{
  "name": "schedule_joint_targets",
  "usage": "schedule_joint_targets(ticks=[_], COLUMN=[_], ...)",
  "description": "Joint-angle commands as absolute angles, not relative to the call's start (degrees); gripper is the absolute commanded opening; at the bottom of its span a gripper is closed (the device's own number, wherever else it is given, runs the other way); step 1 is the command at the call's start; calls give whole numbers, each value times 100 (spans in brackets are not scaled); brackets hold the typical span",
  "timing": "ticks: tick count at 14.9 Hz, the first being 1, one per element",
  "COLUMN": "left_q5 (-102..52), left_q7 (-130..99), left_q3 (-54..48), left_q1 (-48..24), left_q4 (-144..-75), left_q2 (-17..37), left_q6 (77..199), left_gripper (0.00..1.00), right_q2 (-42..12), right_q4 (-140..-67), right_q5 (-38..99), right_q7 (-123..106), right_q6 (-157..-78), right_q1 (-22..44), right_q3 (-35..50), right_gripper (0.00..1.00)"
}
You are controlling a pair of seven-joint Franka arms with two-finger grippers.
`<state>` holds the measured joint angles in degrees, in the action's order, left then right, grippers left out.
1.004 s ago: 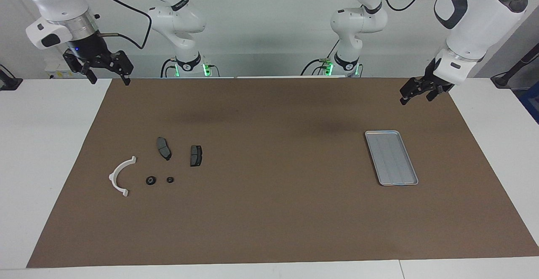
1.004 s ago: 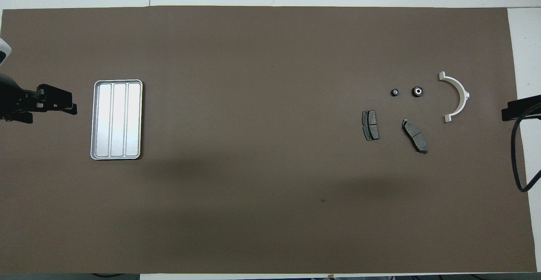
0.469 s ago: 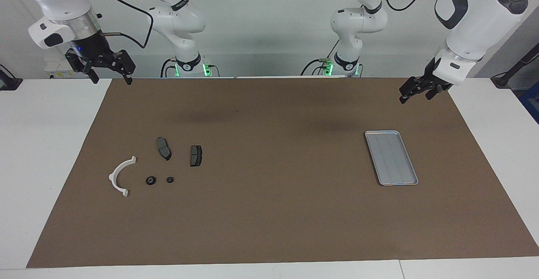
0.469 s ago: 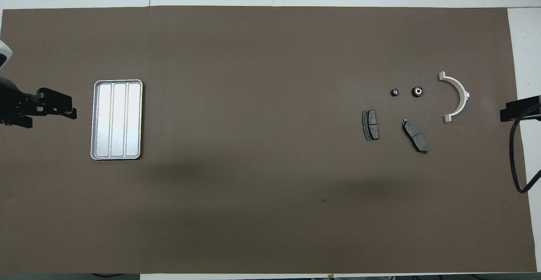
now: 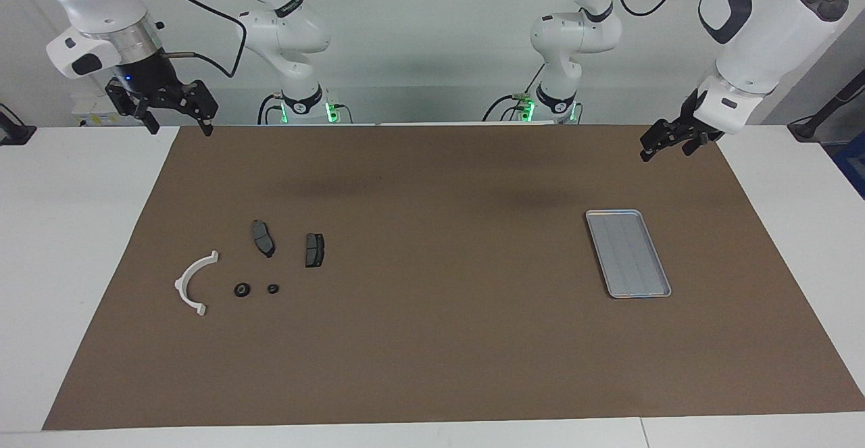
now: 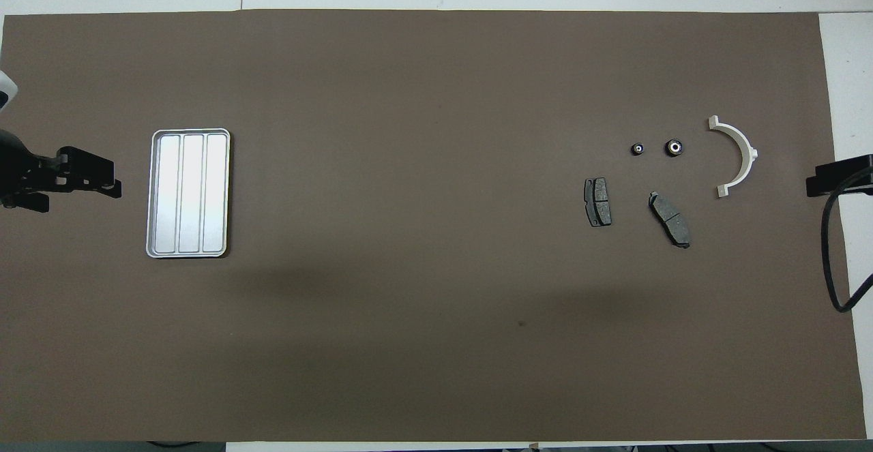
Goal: Place bearing gear from tray to pile
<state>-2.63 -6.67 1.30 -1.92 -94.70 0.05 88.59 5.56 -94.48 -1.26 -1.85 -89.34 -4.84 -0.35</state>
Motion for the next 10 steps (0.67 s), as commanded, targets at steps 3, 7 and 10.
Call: schedule_joint_targets(ticks=[3,7,10], left_q5=[-141,-132,-132], left_q7=[-642,-659,-659], left_q3=[114,106,70], left_q1=[-185,-185,-185], left_q4=[-9334,-9316,-9316], left_q2=[-88,-176,-176], left_q6=[8657,8534,8534], left_gripper=[100,100,100], right_q2=[668,668,668], right_q4=[-9527,-9527,-9536], right_q5=[26,26,26], right_q7=[-105,-105,-105], right_q6=[-8833,-8833,-8833], right_q1=[-501,-501,-501], right_q3=[-9,-9,-9], right_gripper=[100,100,100])
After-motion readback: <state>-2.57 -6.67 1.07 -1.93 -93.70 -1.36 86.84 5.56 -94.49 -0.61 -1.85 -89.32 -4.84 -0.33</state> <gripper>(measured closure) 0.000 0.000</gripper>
